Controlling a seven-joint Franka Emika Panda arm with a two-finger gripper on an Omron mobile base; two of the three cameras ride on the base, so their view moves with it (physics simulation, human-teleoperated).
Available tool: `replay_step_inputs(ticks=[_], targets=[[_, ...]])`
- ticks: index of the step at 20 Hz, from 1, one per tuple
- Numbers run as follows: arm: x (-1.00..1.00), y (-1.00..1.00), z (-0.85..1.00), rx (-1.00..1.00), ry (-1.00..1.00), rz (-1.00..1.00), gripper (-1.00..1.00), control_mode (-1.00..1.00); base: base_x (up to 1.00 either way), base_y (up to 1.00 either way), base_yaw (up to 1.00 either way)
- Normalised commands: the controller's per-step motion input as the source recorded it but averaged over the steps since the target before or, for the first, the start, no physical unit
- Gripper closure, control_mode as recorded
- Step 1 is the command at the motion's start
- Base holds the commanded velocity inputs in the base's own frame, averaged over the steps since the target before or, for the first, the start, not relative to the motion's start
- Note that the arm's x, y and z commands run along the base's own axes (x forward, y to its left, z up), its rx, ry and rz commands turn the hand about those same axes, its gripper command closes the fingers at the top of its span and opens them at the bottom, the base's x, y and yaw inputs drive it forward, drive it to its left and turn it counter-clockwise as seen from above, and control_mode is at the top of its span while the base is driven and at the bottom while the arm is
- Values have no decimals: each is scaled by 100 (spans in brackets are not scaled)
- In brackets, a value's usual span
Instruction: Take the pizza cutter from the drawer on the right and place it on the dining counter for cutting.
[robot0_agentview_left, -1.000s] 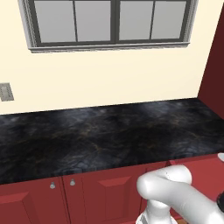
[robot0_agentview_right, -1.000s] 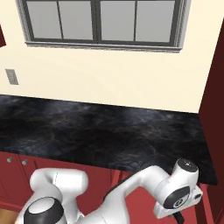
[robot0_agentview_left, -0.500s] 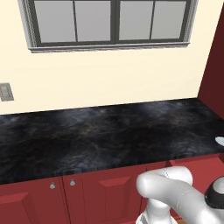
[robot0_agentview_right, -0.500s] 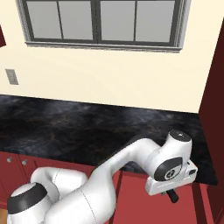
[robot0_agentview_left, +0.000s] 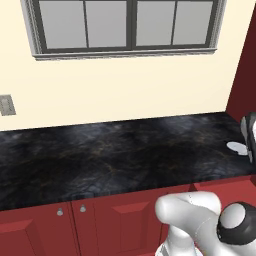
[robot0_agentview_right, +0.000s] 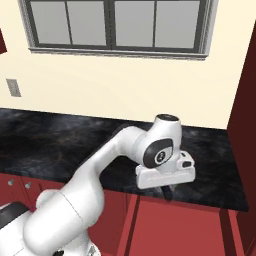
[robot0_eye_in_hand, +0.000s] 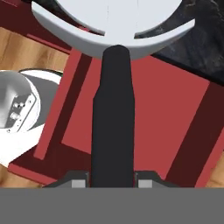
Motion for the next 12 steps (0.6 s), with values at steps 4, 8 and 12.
replay_step_inputs(ticks=[4, 8, 12], targets=[[35, 100, 12, -12, 7, -21, 100, -100, 0, 0, 0], [16, 100, 9, -9, 8, -19, 100, -100, 0, 0, 0], [-5, 74, 26, 0, 8, -26, 100, -100, 0, 0, 0]])
